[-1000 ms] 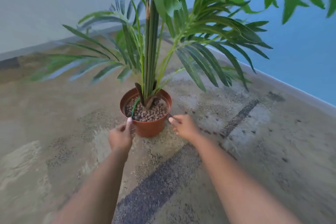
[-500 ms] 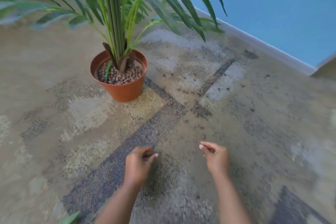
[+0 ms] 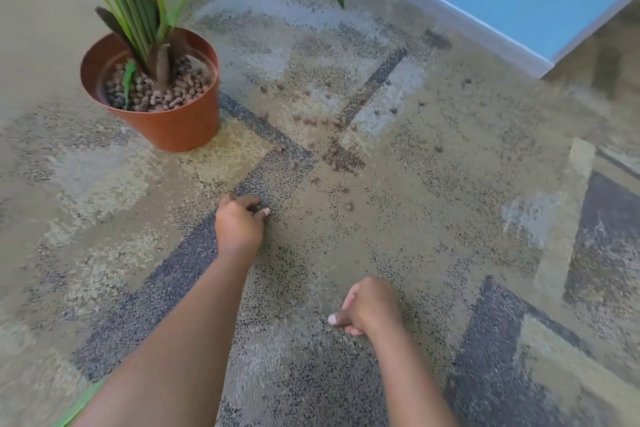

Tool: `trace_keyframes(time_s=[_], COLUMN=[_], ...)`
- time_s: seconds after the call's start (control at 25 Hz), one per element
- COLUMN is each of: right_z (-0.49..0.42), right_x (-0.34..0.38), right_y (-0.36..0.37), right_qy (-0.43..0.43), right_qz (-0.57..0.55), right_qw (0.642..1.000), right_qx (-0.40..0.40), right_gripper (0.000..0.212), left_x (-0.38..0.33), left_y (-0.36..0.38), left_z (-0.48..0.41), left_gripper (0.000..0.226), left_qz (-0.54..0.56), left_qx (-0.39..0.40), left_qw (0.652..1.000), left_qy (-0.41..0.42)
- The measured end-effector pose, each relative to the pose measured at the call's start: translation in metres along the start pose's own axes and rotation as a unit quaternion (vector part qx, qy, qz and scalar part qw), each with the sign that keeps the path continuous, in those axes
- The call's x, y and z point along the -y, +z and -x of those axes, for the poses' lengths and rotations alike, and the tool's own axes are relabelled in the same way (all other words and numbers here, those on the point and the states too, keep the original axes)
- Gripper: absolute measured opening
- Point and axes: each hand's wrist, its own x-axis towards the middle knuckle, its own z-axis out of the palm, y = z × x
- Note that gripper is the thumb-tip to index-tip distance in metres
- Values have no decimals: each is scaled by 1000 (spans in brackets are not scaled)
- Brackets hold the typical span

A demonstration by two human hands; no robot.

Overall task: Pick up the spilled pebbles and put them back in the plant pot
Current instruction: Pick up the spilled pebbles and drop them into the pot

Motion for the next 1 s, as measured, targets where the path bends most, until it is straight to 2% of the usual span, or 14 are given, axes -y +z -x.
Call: trace_keyframes(time_s=[0.08, 0.2, 0.32, 0.44, 0.56, 0.64, 0.72, 1.0], right_z=[5, 8, 6, 2, -4, -7, -8, -10], right_x=[-5, -11, -21, -43, -66, -74, -78, -73], right_y=[7, 6, -7, -27, -40, -44, -44, -39], right_qy=[-30, -45, -46, -27, 1, 5, -8, -37], right_qz=[-18, -48, -139, -255, -350, -382, -416, -492], right_qw=[999, 997, 988, 952, 904, 888, 873, 833], right_qx=[-33, -33, -52, -169, -246, -255, -254, -250], right_gripper=[15, 12, 7, 14, 21, 18, 16, 19], left_x=[4, 6, -1, -28, -70, -89, -93, -92], left_y=[4, 9, 11, 24, 53, 74, 91, 108], left_z=[4, 12, 22, 35, 44, 44, 43, 36], left_gripper=[25, 20, 21, 23, 29, 27, 27, 24], left_qz=[11, 26, 35, 59, 39, -6, -34, -107], left_qx=[-25, -65, -70, -25, 69, 107, 113, 122], left_qw=[999, 997, 996, 994, 985, 974, 967, 955], left_qy=[23, 37, 31, 84, 154, 197, 225, 250])
